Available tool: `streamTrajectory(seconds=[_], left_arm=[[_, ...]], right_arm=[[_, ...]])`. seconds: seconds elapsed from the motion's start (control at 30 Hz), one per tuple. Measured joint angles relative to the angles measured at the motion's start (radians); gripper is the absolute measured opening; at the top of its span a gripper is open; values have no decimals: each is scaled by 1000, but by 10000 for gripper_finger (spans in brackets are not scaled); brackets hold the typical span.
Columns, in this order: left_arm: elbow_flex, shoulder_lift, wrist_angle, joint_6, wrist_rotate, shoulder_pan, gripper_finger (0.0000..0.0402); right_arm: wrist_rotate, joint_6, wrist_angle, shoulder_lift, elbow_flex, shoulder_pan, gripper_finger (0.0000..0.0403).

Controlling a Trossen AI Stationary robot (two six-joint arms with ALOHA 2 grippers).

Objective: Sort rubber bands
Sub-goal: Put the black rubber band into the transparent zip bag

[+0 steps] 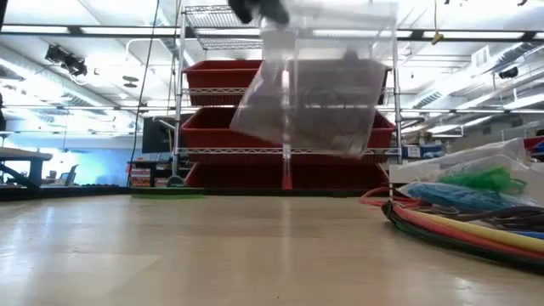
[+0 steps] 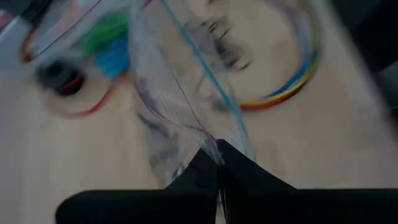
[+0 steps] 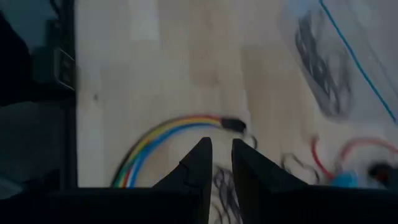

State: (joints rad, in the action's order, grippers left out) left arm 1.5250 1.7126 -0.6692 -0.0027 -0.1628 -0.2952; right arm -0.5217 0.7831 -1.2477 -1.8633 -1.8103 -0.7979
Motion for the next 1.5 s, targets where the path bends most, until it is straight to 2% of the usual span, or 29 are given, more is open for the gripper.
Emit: streamTrajectory(seconds=[0.1,0.17,0.3,0.4,0.5,0.7,0.83,0.97,1.1,1.23,1.37,1.5], left_arm=[[-35,21,-60,-5,-143,-8,9],[-73,36,-72,-4,-193,-12,9],[-163,34,83,-45,-102,-13,9],[-233,34,180,-62,-106,-15,9],[-302,37,302,-101,-158,-11,9],[-378,37,366,-155,-244,-16,9],[-402,38,399,-186,-301,-21,9],[-419,38,466,-184,-342,-28,9],[-419,38,555,-145,-345,-30,9],[-418,38,629,-103,-349,-37,9],[-418,39,571,-115,-396,-40,9],[-418,54,440,-164,-481,-39,9]], right_arm=[[-5,65,-48,0,0,-16,50],[-5,79,-50,0,1,-29,50],[-18,49,29,0,20,-40,50],[-53,3,118,1,47,-31,50],[-58,0,160,1,102,-2,50],[-71,90,224,-3,260,54,50],[-76,220,217,0,328,79,50],[-126,267,238,-1,355,102,50],[-163,198,361,-1,372,147,50],[-125,67,526,0,398,211,50],[-67,58,530,0,399,233,49],[-21,112,478,11,399,189,39]])
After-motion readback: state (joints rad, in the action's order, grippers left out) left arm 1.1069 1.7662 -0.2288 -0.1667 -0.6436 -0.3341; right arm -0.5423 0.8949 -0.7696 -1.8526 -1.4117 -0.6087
